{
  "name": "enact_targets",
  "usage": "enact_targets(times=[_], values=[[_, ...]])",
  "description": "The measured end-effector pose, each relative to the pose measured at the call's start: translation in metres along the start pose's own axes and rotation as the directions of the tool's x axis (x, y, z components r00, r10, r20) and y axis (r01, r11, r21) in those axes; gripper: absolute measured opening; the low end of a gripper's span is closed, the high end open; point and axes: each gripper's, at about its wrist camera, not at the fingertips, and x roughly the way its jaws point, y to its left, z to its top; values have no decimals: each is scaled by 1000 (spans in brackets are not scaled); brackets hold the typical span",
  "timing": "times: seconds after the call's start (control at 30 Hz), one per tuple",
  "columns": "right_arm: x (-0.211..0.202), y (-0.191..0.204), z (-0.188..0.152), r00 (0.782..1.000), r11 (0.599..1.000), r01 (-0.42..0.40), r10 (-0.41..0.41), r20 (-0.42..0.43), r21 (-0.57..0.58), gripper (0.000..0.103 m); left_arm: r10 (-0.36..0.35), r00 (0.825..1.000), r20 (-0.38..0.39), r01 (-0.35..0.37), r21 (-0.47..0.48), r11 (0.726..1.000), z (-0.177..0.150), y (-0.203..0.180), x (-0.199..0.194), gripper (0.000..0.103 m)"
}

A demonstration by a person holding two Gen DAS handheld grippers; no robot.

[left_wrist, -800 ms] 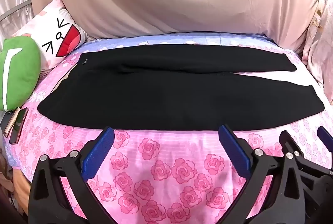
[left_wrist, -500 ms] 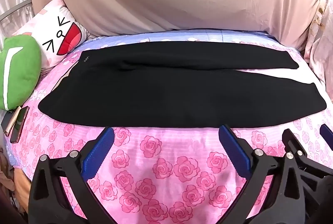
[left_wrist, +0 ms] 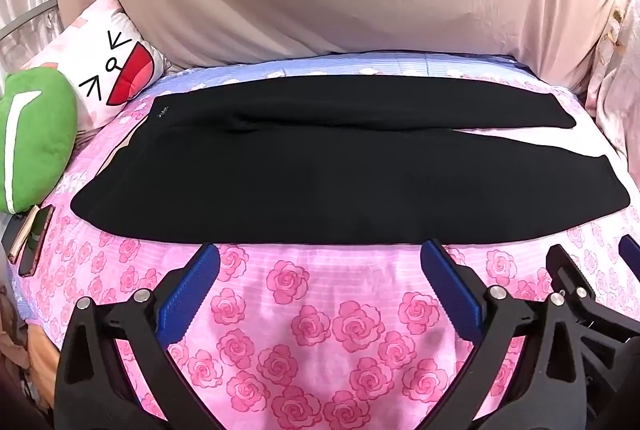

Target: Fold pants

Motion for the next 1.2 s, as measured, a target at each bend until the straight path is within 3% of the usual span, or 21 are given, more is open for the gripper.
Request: enact_targets(times=[1.2], values=[[1, -4, -3, 1000, 1000, -3, 3, -12, 7, 98, 10, 1000, -21, -10, 5, 1000, 0, -4, 3, 98]])
